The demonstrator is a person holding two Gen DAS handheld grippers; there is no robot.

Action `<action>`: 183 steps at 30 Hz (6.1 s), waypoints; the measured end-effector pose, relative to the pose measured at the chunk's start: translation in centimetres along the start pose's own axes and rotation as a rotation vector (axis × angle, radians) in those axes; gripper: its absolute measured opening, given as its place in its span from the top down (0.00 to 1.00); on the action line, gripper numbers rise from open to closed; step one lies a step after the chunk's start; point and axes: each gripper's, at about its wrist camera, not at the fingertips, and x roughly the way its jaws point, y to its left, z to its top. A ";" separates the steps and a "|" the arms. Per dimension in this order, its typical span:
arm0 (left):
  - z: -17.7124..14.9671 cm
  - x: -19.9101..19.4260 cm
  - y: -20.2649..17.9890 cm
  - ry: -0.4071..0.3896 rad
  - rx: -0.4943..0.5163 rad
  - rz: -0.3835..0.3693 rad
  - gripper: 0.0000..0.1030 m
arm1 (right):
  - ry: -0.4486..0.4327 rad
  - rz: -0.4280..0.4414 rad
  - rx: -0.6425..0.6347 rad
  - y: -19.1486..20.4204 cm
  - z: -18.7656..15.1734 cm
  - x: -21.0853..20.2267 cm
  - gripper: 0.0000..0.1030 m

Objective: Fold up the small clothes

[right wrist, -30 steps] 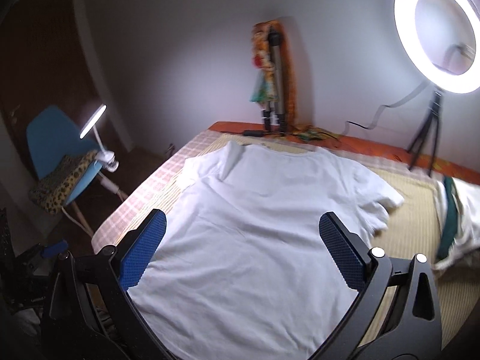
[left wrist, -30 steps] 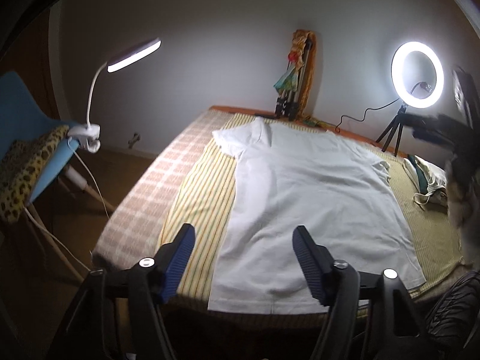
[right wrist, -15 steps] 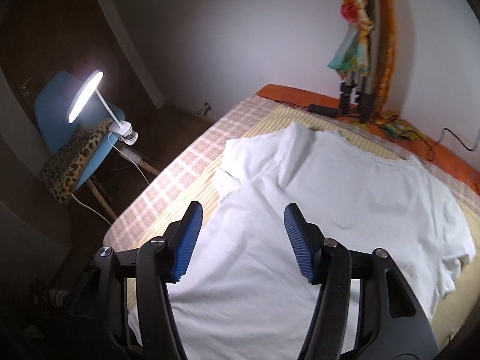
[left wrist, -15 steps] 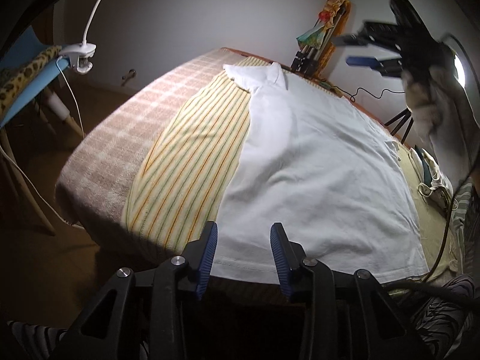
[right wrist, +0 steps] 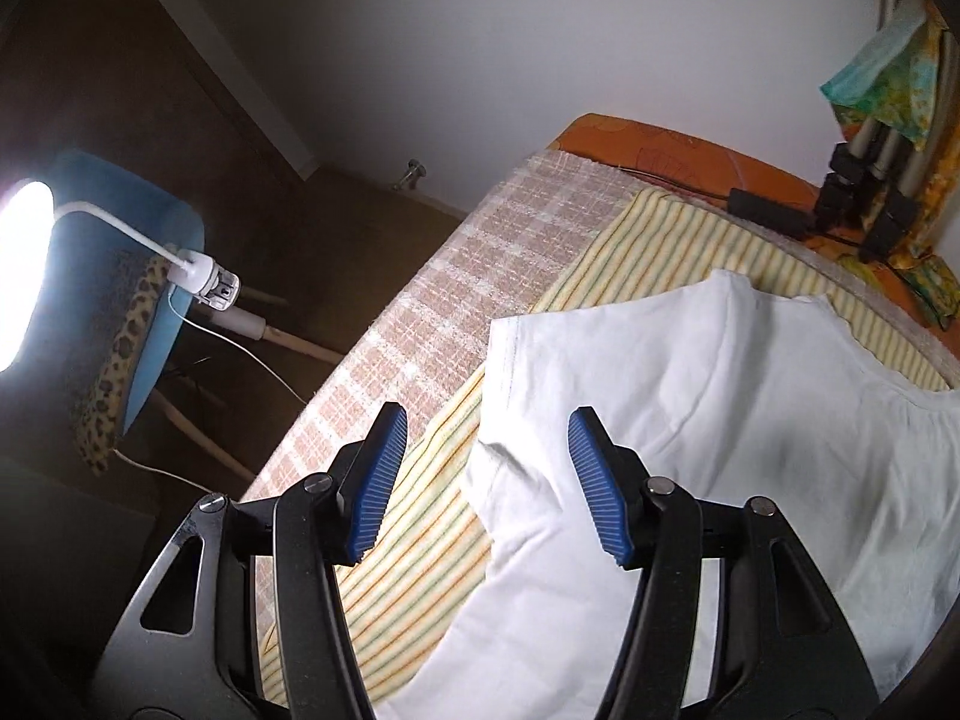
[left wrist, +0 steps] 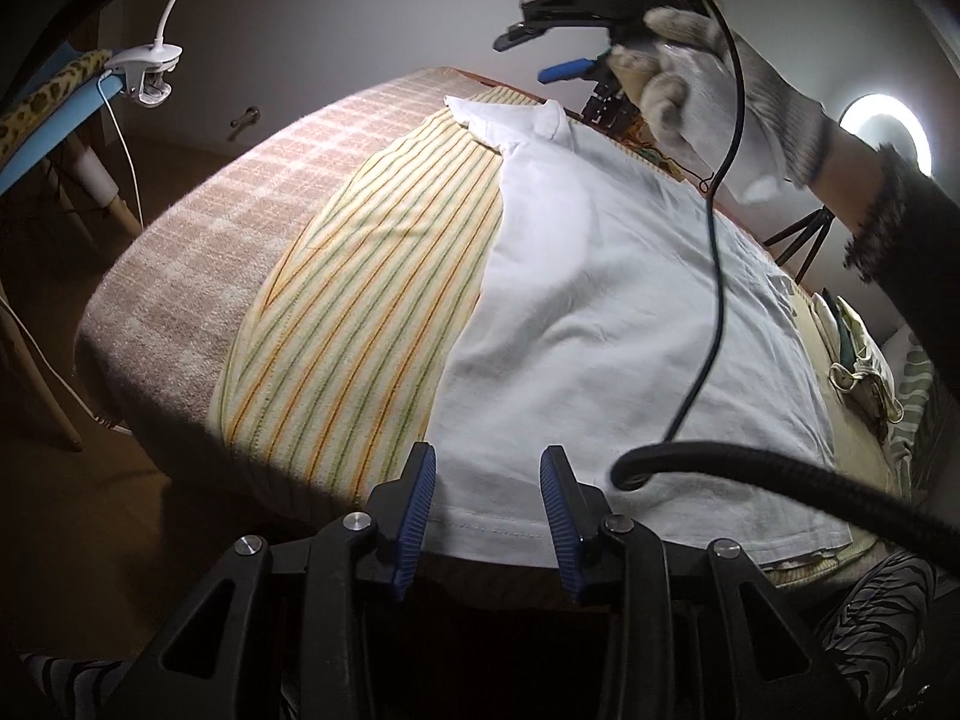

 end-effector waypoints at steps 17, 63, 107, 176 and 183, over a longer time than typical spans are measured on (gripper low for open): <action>-0.3 1.0 0.3 -0.004 0.011 0.026 0.65 | 0.166 -0.221 -0.105 1.1 2.3 9.5 0.42; -1.8 0.5 -11.8 0.039 0.285 -0.168 1.00 | -0.169 -0.113 0.202 -17.4 -6.0 -9.1 0.95; -8.1 0.1 -27.5 -0.062 0.673 -0.233 0.57 | -0.271 -0.135 0.334 -31.3 -26.8 -32.0 0.38; -7.1 4.4 -27.2 0.031 0.457 -0.363 1.00 | -0.160 -0.201 0.522 -32.7 -21.5 -19.8 0.96; -6.5 3.1 -24.6 0.012 0.388 -0.377 1.00 | -0.136 -0.332 0.304 -26.4 -16.8 -19.6 0.96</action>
